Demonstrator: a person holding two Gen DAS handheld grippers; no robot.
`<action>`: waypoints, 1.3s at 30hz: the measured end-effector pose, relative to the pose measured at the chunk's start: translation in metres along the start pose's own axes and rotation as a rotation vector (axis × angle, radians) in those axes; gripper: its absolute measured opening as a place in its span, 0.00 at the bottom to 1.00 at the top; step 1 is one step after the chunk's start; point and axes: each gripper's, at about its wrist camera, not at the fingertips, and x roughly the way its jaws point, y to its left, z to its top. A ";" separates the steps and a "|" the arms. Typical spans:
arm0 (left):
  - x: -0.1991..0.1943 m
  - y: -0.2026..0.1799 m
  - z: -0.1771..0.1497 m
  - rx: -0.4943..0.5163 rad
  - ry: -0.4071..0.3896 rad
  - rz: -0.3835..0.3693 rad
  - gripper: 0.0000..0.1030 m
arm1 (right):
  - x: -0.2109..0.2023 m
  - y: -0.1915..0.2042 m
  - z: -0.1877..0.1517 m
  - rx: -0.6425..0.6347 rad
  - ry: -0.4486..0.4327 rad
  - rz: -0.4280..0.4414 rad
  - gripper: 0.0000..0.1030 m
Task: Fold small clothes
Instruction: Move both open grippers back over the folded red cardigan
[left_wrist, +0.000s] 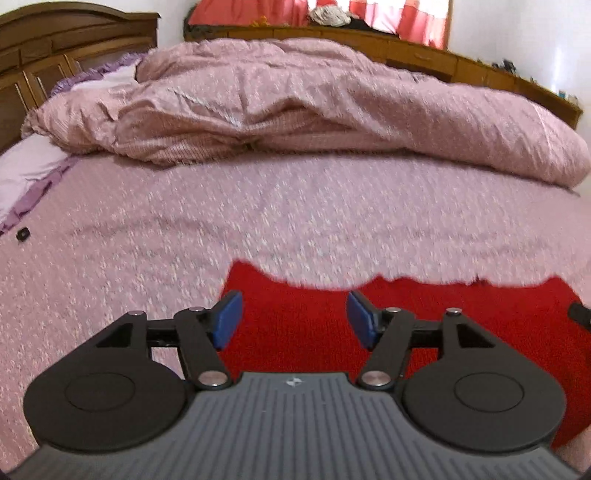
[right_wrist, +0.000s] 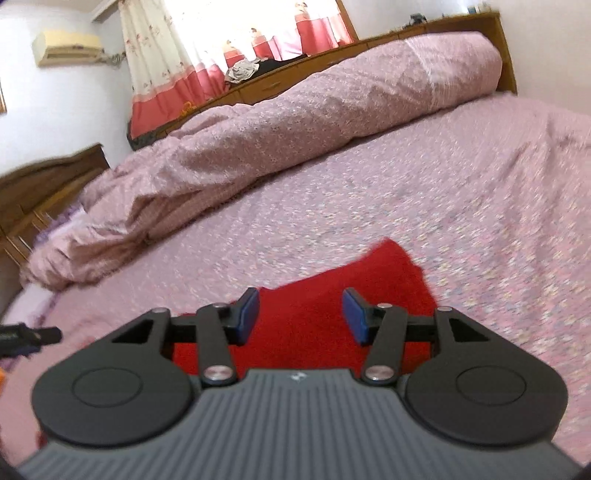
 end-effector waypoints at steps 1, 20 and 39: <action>0.000 -0.001 -0.005 0.008 0.016 0.000 0.67 | -0.002 0.000 -0.001 -0.023 -0.005 -0.017 0.52; 0.045 0.008 -0.040 -0.003 0.161 0.035 0.76 | 0.022 -0.029 -0.018 -0.100 0.079 -0.098 0.49; 0.032 0.012 -0.034 -0.031 0.195 0.031 0.76 | 0.013 -0.033 -0.009 -0.017 0.083 -0.090 0.50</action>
